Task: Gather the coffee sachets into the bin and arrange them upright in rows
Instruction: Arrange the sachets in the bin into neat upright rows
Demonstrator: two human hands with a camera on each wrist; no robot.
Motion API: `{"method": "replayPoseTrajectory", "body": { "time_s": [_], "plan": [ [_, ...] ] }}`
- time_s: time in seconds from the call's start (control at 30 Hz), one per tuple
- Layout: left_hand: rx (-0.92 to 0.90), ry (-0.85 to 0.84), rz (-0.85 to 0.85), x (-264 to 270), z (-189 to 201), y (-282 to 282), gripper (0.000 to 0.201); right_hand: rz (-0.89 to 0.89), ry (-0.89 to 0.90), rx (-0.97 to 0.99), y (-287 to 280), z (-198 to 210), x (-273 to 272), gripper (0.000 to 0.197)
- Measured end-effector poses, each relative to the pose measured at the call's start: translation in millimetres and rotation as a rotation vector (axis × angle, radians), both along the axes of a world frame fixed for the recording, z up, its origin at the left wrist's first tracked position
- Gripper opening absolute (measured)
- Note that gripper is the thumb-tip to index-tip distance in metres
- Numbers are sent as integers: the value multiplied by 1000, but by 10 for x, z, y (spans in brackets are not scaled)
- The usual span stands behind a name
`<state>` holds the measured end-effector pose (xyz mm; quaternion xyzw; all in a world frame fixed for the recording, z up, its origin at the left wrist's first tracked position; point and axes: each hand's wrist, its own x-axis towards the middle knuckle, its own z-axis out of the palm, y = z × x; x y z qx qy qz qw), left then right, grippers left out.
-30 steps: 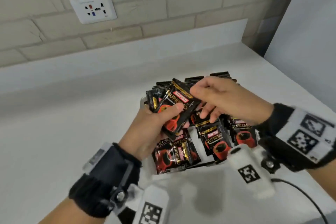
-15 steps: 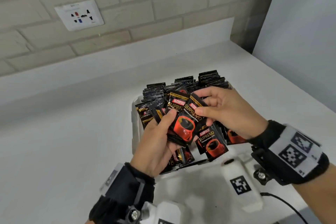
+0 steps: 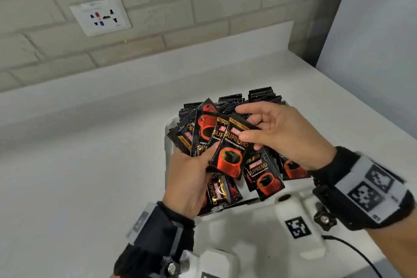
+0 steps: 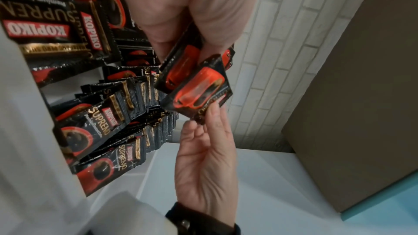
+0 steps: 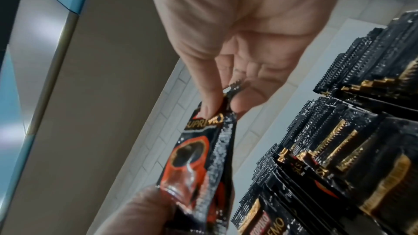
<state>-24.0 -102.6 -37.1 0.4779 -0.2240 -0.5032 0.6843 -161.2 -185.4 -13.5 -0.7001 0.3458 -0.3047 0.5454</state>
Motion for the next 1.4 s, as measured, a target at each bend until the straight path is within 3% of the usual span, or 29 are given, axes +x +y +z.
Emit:
{"method": "replayPoseTrajectory", "body": {
  "time_s": [0.2,0.33,0.4,0.47,0.57,0.67,0.8,0.9,1.03,1.17,1.27,1.4],
  "plan": [
    [-4,-23,-26,30,-34,31,48,44,191,-76,16,-44,7,27],
    [5,-44,-31,53,34,15,50,34,202,-56,2,1,-18,18],
    [-1,-75,-14,156,112,-1,41,32,212,-58,-33,49,-64,12],
    [15,-203,-7,315,206,8,28,2,201,-69,-96,107,-127,13],
    [106,-667,-81,565,299,55,17,-39,163,-83,-188,199,-214,14],
    [305,-1071,-312,727,274,71,16,-38,188,-129,-232,257,-232,15],
    [491,-1319,-635,698,175,75,22,-1,317,-251,-217,312,-156,15],
    [551,-1438,-788,644,109,62,21,42,422,-324,-223,334,-62,13],
    [618,-1450,-983,626,108,17,19,180,610,-373,-220,316,91,13],
    [681,-1641,-1125,572,104,-58,33,248,782,-514,-180,281,257,26],
    [701,-1746,-1164,556,79,-96,46,288,815,-578,-172,273,394,26],
    [715,-1758,-1214,560,44,-130,49,299,789,-615,-216,272,600,29]
  ]
}}
